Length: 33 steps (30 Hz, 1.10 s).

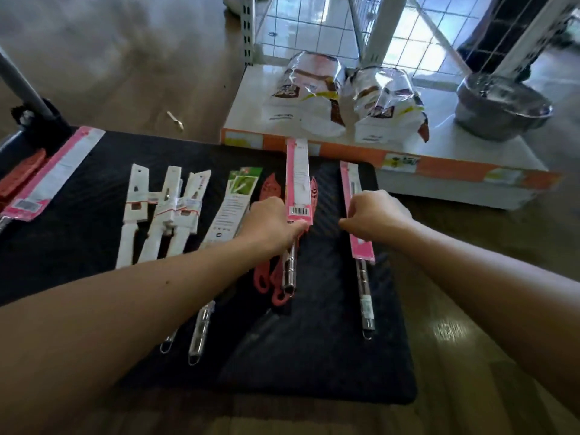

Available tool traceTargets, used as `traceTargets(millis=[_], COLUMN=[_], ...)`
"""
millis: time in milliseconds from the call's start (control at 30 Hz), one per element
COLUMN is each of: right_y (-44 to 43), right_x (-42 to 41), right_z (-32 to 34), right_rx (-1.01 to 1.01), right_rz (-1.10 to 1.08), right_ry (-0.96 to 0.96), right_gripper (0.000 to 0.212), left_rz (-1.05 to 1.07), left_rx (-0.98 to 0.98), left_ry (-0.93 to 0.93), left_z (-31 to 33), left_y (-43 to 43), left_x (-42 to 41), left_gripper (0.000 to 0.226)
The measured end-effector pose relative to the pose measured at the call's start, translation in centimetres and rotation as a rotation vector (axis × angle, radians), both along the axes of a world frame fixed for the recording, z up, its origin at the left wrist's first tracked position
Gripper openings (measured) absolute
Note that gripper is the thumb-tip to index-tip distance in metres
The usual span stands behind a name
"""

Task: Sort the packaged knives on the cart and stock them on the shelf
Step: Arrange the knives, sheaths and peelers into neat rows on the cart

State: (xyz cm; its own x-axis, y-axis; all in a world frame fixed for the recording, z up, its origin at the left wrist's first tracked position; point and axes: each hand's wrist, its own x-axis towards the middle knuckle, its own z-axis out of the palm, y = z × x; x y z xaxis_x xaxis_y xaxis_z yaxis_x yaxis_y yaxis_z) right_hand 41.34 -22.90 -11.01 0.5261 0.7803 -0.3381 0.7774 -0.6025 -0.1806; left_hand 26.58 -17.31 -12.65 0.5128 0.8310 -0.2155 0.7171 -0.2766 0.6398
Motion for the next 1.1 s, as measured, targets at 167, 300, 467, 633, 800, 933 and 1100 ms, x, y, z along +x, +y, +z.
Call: traceTargets(millis=[167, 300, 467, 633, 800, 933, 1100], right_y=[-1.6, -1.9, -1.9, -0.9, 0.1, 1.0, 3.1], right_x=[3.1, 3.7, 3.8, 3.3, 1.7, -0.2, -4.2], right_z=[-0.5, -1.6, -2.0, -1.9, -1.9, -1.2, -0.2], right_rx=[-0.006, -0.01, -0.027, 0.016, 0.047, 0.051, 0.111], right_rz=[-0.036, -0.049, -0.041, -0.013, 0.026, 0.077, 0.162], right_ry=[-0.053, -0.006, -0.024, -0.011, -0.026, -0.009, 0.031], right_gripper=[0.024, 0.026, 0.025, 0.023, 0.027, 0.03, 0.023], left_rz=[-0.002, -0.073, -0.084, -0.133, -0.108, -0.053, -0.025], left_rx=[-0.04, -0.032, -0.063, 0.002, 0.078, 0.094, 0.161], left_ry=[-0.022, -0.026, 0.026, -0.043, -0.06, -0.007, 0.034], left_z=[-0.8, -1.3, -2.7, -1.8, -1.2, -0.9, -0.2], left_y=[-1.5, -2.6, -2.7, -2.4, -1.2, 0.4, 2.6], left_x=[3.9, 5.5, 5.4, 5.2, 3.9, 1.4, -3.2], left_gripper=[0.032, 0.035, 0.036, 0.044, 0.043, 0.043, 0.037])
